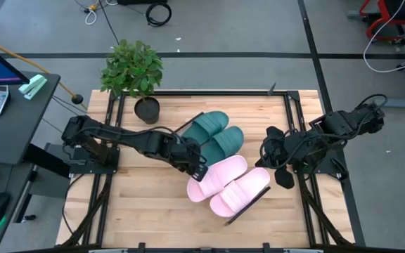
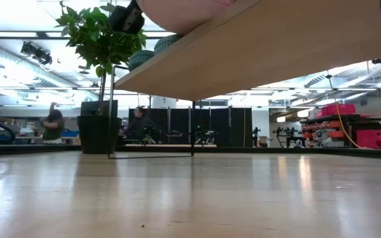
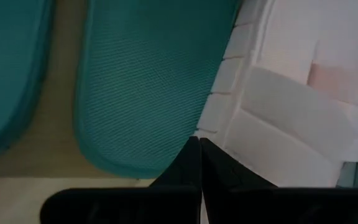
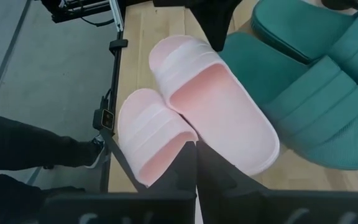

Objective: Pick and place slides into the shelf
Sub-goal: Adjust the green slide

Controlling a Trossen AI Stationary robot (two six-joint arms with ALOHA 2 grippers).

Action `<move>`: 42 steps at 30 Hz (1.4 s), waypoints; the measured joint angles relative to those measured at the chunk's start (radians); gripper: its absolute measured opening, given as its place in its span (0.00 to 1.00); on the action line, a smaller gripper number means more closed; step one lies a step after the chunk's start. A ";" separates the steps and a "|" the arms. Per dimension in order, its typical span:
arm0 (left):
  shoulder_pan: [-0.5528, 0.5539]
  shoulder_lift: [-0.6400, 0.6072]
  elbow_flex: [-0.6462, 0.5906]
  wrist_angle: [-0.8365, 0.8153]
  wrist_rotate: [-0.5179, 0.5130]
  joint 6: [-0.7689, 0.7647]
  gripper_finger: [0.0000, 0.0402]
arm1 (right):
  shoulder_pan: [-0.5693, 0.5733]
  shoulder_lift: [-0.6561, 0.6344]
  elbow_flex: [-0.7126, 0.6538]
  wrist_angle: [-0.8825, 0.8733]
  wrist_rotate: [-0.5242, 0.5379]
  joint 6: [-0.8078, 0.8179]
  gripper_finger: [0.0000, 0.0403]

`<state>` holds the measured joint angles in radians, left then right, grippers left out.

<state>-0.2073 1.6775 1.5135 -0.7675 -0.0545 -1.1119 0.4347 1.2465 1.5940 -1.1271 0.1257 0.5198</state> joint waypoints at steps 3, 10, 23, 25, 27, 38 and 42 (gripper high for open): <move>0.003 0.000 -0.001 -0.066 -0.022 0.017 0.00 | 0.000 0.000 0.000 0.000 0.000 0.000 0.01; 0.003 0.000 0.000 -0.143 -0.085 0.018 0.00 | 0.000 0.000 0.000 0.000 0.000 0.001 0.01; 0.003 0.000 0.000 -0.175 -0.162 0.024 0.00 | 0.000 0.000 0.000 -0.001 0.000 0.003 0.01; 0.003 0.000 0.001 -0.204 -0.174 0.024 0.00 | 0.000 0.000 0.000 -0.001 0.000 0.003 0.01; 0.003 -0.002 0.001 -0.233 -0.189 0.025 0.00 | 0.000 0.000 0.000 -0.001 0.000 0.003 0.01; -0.003 -0.002 0.026 -0.265 -0.297 0.027 0.00 | 0.000 0.000 0.000 0.000 0.000 0.012 0.01; 0.008 -0.002 0.026 -0.284 -0.299 0.033 0.00 | 0.000 0.000 0.000 -0.001 0.000 0.011 0.01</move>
<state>-0.1996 1.6756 1.5394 -1.0510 -0.3538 -1.0785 0.4347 1.2465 1.5940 -1.1278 0.1253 0.5308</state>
